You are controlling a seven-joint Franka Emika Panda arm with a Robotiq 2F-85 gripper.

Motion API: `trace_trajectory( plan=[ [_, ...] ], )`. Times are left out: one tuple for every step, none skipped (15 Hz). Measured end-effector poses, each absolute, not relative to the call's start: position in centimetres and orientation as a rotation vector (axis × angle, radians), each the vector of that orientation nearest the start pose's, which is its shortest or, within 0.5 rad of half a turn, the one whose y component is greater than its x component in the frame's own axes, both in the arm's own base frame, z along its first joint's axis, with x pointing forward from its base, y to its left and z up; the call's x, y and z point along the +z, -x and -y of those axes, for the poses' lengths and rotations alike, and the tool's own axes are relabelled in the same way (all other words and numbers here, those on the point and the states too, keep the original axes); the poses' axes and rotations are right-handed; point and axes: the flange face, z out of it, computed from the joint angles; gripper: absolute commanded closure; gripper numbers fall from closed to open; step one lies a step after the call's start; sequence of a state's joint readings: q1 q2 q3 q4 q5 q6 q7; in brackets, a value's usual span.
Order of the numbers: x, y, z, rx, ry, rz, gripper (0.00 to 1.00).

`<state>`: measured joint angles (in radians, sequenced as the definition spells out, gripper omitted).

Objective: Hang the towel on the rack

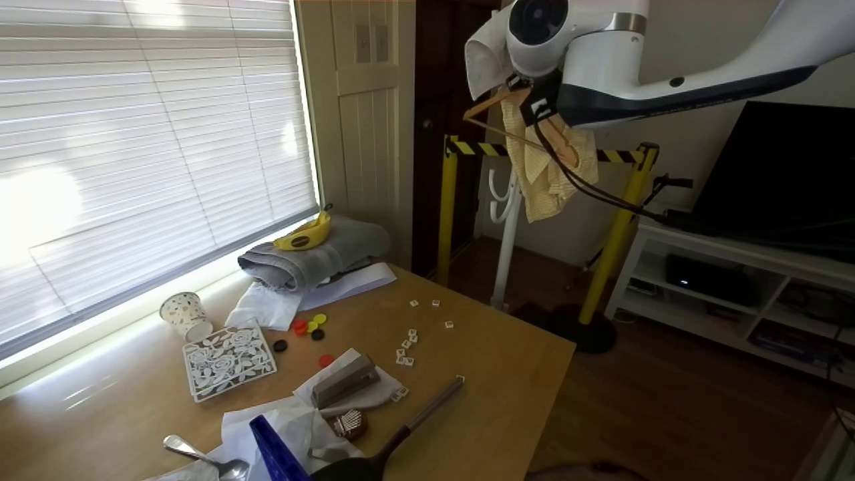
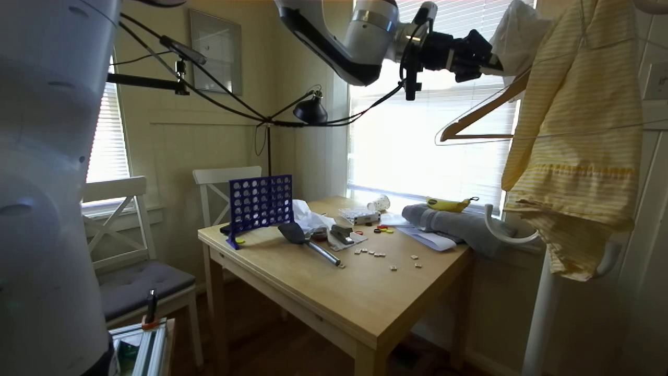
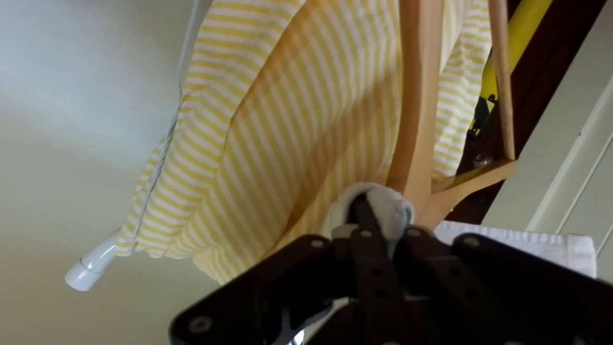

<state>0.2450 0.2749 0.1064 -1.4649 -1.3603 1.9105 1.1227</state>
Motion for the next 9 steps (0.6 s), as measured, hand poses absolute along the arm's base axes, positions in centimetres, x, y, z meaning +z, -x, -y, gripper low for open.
trace_trajectory(
  plan=[
    [59.52,-65.78,-15.57,1.134,-1.994,0.375,0.99],
    [59.46,-65.77,-15.56,1.123,-2.001,0.366,0.99],
    [59.43,-65.77,-15.55,1.113,-2.006,0.358,0.99],
    [59.4,-65.76,-15.54,1.106,-2.008,0.351,0.99],
    [59.38,-65.76,-15.53,1.099,-2.011,0.343,0.99],
    [59.35,-65.76,-15.52,1.091,-2.015,0.337,0.71],
    [59.34,-65.75,-15.52,1.086,-2.019,0.334,0.69],
    [59.35,-65.75,-15.51,1.084,-2.022,0.334,0.64],
    [59.33,-65.74,-15.52,1.082,-2.025,0.335,0.58]
  ],
)
